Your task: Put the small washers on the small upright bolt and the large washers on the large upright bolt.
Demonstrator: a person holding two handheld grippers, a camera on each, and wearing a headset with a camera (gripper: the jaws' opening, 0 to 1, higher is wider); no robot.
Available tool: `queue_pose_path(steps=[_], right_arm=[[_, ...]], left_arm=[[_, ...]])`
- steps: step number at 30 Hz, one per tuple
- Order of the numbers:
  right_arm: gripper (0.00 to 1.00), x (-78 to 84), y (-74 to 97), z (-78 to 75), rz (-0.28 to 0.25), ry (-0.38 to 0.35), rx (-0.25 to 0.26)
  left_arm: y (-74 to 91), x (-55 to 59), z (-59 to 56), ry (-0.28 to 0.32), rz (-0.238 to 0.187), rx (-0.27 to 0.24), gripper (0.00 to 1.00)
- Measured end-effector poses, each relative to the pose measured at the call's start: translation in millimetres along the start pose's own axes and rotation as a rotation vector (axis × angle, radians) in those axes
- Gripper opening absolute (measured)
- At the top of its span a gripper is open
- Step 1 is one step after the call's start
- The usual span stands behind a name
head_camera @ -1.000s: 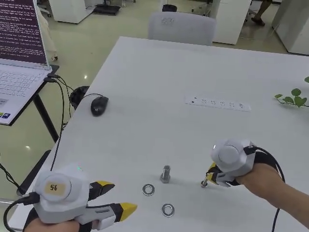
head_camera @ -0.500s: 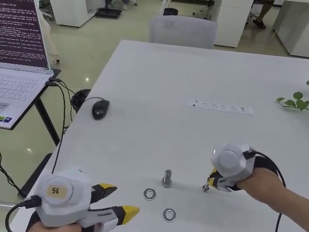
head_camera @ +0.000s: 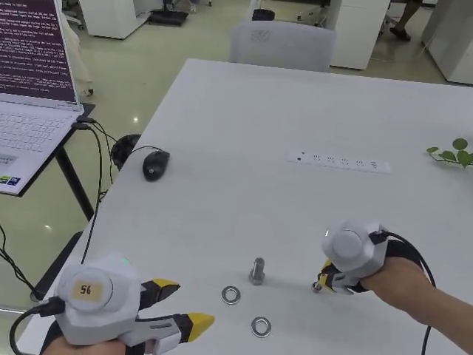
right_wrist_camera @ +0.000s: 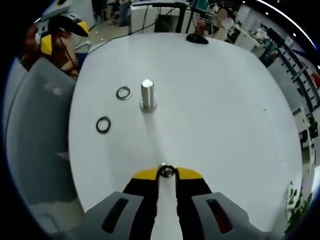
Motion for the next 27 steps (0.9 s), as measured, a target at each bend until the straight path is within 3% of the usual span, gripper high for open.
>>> queue_pose_path(steps=[17, 27], right_arm=[[0.15, 11.7, -28.5, -0.6, 0.022, -0.013, -0.053], [0.21, 13.0, -9.3, 0.0, -0.041, -0.029, -0.014]], left_arm=[[2.9, 3.2, 6.2, 0.01, 0.007, -0.017, 0.48], [-0.3, -0.6, 4.7, 0.004, 0.004, -0.012, 0.48]])
Point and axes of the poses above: the centre of the closed fingertips' face, and the gripper's own axes: y roughly backward along the fingers, z roughly to its left, x roughly out of its underside, the point moved 1 cm from there along y, roughly backward along the fingers, and after that the axes turned 11 degrees about -x, right-handed, at the moved point
